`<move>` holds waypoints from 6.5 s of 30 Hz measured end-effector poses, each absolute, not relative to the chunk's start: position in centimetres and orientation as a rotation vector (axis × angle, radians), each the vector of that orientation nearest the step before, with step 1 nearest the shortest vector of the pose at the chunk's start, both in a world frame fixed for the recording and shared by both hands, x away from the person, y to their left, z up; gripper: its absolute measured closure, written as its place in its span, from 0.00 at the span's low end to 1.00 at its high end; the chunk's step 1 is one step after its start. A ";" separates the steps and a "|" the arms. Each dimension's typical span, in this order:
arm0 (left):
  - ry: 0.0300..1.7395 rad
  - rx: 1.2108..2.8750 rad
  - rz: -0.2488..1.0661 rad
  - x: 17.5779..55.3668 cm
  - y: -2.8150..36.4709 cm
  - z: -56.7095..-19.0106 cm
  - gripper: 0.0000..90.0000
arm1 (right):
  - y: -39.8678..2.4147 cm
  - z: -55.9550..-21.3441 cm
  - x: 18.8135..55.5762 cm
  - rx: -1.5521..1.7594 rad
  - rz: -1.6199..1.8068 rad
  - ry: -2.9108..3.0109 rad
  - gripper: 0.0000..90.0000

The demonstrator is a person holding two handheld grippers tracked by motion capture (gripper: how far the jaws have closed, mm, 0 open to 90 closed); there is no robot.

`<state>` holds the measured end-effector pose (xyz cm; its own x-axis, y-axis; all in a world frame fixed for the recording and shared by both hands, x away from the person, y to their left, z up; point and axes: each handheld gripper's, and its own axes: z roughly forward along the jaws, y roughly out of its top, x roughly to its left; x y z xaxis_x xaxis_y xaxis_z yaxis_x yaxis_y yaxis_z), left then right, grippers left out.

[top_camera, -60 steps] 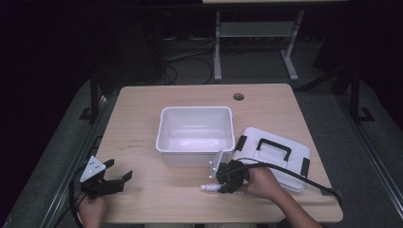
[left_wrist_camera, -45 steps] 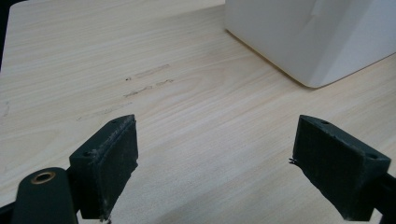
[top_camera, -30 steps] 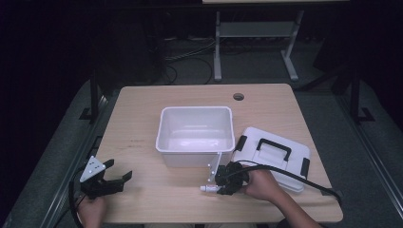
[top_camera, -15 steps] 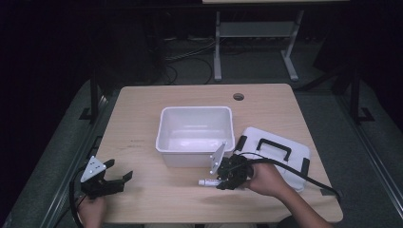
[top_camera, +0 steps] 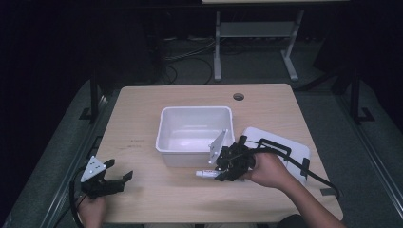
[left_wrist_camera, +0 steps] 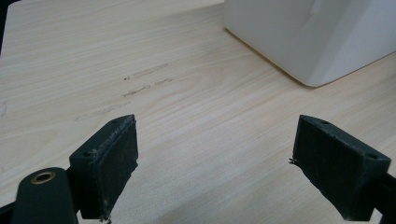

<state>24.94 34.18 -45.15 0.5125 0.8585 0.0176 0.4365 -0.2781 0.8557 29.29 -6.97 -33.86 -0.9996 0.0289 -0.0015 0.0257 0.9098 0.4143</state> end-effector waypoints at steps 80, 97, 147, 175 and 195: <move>1.070 1.895 0.623 25.0 34.5 -45.2 0.15 | -2.1 -30.3 38.9 0.084 0.464 3.098 0.79; 1.069 1.899 0.619 25.0 34.5 -45.3 0.15 | -2.3 -32.7 40.0 0.127 0.441 3.128 0.79; 1.068 1.900 0.621 25.0 34.6 -45.2 0.15 | -2.0 -36.5 40.8 0.200 0.412 3.191 0.79; 1.067 1.904 0.620 25.0 34.3 -45.2 0.15 | -5.1 -31.3 40.2 0.288 0.541 3.080 0.62; 1.074 1.900 0.619 25.0 34.4 -45.3 0.15 | -8.2 -29.1 39.6 0.348 0.517 3.017 0.55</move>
